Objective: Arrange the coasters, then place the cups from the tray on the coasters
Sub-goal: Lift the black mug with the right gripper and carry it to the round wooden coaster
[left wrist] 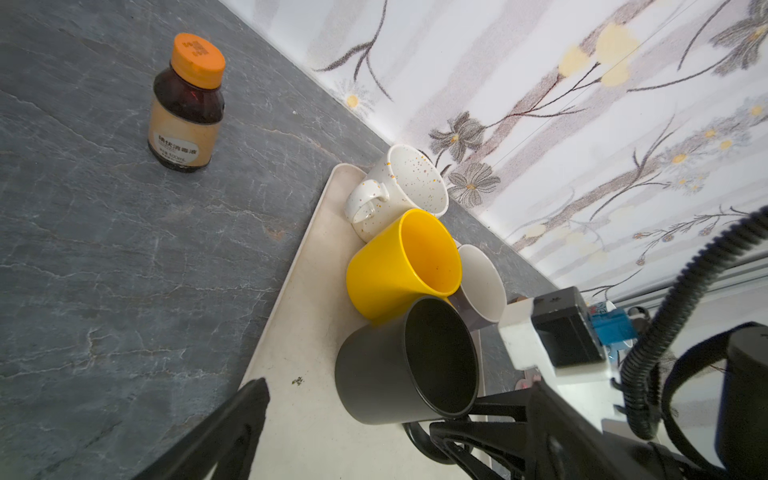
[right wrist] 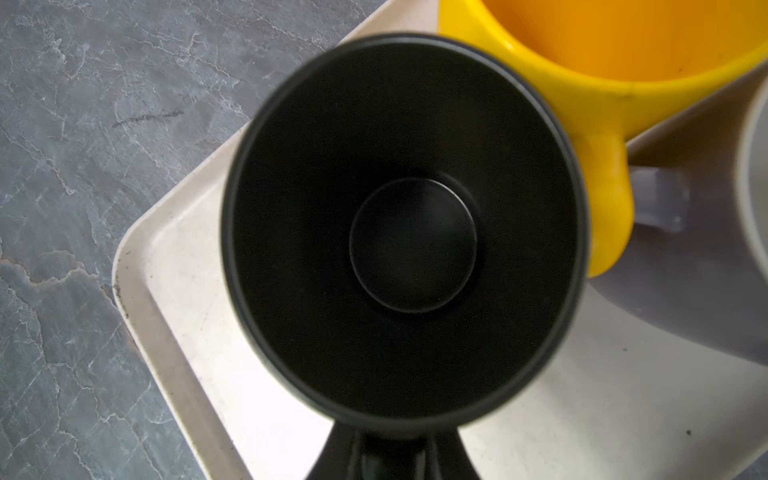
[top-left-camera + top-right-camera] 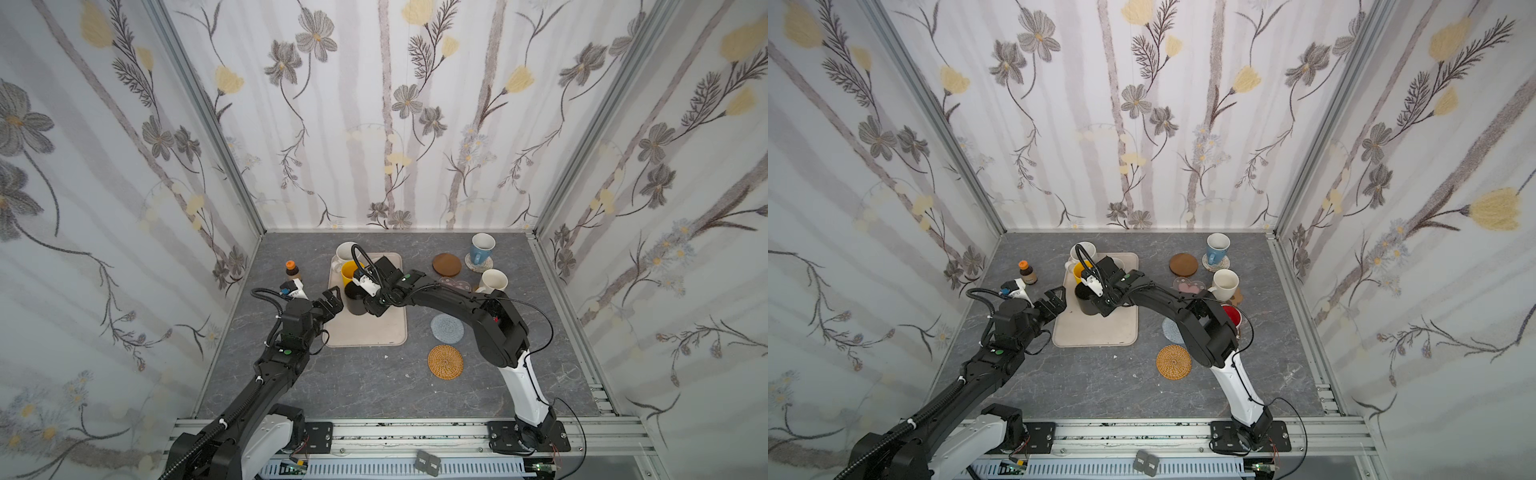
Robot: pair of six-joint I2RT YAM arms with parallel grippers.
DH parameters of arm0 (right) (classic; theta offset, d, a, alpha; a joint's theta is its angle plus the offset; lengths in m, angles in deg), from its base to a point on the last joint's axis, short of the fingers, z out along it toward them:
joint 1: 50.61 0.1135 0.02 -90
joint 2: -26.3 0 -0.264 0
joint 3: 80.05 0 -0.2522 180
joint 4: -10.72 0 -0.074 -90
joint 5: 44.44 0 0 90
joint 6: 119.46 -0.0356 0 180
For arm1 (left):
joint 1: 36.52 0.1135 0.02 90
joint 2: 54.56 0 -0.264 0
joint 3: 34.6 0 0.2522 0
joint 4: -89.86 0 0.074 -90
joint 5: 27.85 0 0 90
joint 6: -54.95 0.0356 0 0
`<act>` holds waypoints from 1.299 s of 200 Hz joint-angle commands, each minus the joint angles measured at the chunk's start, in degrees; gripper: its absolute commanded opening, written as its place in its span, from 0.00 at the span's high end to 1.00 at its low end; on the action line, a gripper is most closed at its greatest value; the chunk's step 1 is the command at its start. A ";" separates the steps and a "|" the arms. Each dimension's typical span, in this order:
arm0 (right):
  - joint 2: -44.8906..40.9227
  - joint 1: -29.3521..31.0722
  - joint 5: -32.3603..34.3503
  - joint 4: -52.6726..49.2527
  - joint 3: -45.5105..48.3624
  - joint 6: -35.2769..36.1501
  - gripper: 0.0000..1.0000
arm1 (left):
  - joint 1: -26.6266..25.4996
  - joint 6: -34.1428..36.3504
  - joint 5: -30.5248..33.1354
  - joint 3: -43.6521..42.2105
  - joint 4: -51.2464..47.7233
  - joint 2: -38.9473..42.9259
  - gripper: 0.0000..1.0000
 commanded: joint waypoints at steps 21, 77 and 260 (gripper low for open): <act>-0.48 0.23 -0.83 0.00 -0.12 0.26 0.97 | -0.12 -1.18 0.21 0.61 -0.53 0.81 0.00; -4.04 0.86 -1.61 2.82 3.70 -1.10 1.00 | -0.22 -1.28 0.29 2.11 -3.84 3.99 0.00; -24.73 -3.21 3.91 13.21 26.85 -10.52 1.00 | -12.20 -1.21 7.07 8.42 -10.30 1.72 0.00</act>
